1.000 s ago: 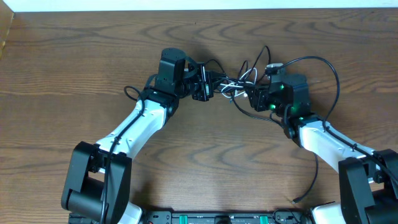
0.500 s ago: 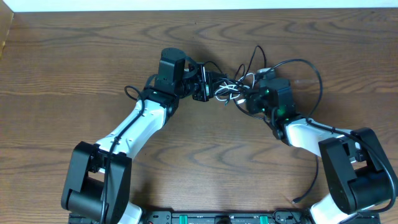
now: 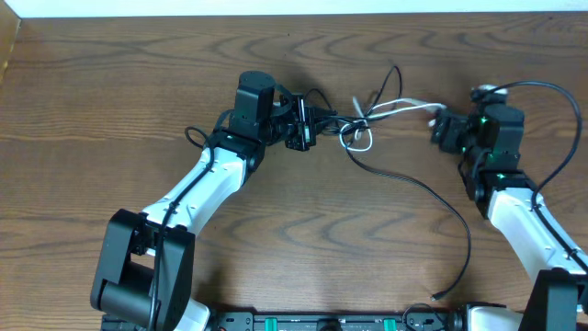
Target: Untangle cables
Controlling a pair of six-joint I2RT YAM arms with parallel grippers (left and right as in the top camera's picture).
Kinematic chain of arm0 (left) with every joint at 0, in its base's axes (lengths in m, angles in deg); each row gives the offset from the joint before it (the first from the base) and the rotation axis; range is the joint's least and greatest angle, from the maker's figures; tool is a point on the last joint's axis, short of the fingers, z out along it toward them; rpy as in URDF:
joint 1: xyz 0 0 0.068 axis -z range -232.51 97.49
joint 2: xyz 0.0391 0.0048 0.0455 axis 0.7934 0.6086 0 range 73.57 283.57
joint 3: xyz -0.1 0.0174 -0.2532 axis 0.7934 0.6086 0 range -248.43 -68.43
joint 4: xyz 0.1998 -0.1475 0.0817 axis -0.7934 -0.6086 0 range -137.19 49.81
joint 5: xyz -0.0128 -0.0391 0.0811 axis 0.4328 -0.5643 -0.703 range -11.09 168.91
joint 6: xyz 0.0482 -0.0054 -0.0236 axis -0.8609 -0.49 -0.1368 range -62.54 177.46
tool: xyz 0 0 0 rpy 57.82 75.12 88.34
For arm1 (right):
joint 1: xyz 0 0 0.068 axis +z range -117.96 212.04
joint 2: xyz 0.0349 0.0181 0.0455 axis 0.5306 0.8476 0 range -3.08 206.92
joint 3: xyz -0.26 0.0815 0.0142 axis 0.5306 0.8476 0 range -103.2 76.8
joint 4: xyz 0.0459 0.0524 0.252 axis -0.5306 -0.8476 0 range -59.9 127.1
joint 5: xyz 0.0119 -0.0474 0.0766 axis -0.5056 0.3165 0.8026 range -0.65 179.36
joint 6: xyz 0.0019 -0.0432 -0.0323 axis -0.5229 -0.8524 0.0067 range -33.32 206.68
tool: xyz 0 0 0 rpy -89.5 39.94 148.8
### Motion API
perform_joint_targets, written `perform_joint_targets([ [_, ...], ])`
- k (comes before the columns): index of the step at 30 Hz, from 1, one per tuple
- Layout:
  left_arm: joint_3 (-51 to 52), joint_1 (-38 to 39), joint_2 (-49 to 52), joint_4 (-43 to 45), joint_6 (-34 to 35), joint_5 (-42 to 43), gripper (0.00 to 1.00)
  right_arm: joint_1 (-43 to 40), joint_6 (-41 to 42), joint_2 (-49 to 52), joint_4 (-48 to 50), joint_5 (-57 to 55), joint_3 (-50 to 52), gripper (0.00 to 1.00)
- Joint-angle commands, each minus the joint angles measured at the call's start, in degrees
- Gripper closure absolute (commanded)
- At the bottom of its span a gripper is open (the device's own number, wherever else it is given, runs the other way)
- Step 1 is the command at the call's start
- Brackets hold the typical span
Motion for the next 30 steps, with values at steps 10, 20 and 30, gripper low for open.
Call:
perform_joint_targets([
  [10,-0.6,-0.3,-0.4,0.2,3.7,0.6,0.92,1.0,-11.6,-0.5,-18.8,55.3,0.1,0.32],
  [20,-0.6,-0.3,-0.5,0.2,3.7,2.8,0.92,13.6,-4.7,3.1,-7.9,28.5,0.1,0.39],
  [30,-0.6,-0.3,-0.5,0.2,3.7,3.6,0.93,14.2,-4.6,10.6,6.9,25.0,0.1,0.36],
])
